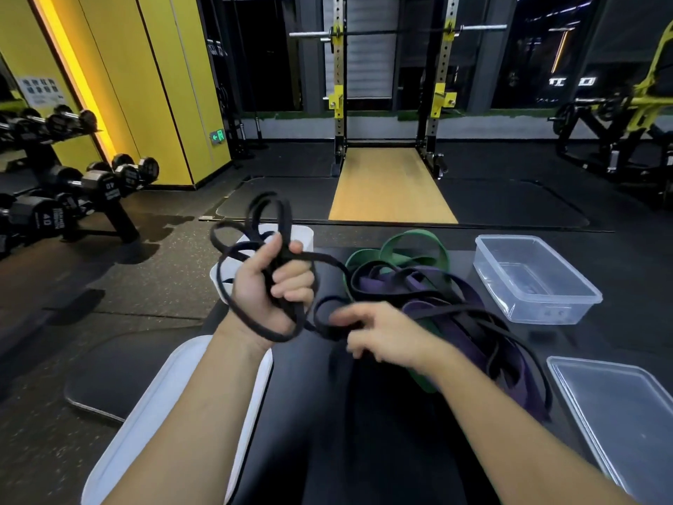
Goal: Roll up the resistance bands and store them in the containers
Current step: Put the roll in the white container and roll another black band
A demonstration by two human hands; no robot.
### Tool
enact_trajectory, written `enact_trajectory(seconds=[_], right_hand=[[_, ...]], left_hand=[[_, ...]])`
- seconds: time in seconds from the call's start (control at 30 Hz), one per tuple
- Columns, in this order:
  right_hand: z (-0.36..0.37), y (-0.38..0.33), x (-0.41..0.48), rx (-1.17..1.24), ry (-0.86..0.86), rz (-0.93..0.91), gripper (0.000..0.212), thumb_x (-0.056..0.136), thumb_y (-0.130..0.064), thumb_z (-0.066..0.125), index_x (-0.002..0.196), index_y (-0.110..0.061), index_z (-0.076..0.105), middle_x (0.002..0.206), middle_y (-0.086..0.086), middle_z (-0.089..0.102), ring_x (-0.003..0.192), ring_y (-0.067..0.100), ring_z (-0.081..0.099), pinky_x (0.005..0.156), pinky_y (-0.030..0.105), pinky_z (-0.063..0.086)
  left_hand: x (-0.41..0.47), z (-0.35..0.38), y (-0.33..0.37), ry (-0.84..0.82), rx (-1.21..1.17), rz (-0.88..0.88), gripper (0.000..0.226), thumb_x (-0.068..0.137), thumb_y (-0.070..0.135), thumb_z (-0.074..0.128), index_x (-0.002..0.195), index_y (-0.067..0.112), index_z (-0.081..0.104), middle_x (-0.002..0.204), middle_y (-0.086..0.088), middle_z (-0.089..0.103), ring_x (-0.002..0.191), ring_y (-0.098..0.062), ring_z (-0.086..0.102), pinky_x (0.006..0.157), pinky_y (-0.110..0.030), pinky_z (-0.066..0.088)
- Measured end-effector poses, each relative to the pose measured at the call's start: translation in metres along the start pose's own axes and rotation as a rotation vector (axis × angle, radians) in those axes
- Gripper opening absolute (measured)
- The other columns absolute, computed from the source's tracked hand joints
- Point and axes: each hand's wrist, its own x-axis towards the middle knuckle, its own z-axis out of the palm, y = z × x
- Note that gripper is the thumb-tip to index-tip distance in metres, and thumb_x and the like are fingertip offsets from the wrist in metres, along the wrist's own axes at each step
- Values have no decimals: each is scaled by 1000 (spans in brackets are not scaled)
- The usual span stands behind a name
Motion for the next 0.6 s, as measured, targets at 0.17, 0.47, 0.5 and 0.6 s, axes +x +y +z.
enact_trajectory(seconds=[0.17,0.47,0.5,0.6], right_hand=[[3,11,0,-356,202,65,22,85,-42,78,104,-33,69,99,-16,66,94,12,65,79,25,49],[-31,27,-9,-850,470,460,34,94,-13,51,125,-17,63,134,9,61,121,35,62,94,40,51],[-37,31,-11,-821,492,489,32,94,-15,52,124,-15,63,132,10,61,120,36,62,93,40,51],[-41,34,-15,-827,496,515,31,94,-17,53,123,-13,63,131,10,59,120,35,60,89,40,50]], left_hand=[[-9,7,17,-35,-97,135,22,101,31,63,100,10,60,59,0,46,50,-7,35,52,-20,37],[-25,38,40,-159,-76,229,22,101,30,61,102,8,59,62,6,40,51,-7,38,54,-19,38],[-26,39,41,-161,-74,208,23,101,30,61,102,8,60,62,6,40,51,-7,38,54,-19,39],[-24,34,38,-146,-51,165,26,102,32,59,103,6,61,62,5,40,51,-8,37,55,-20,40]])
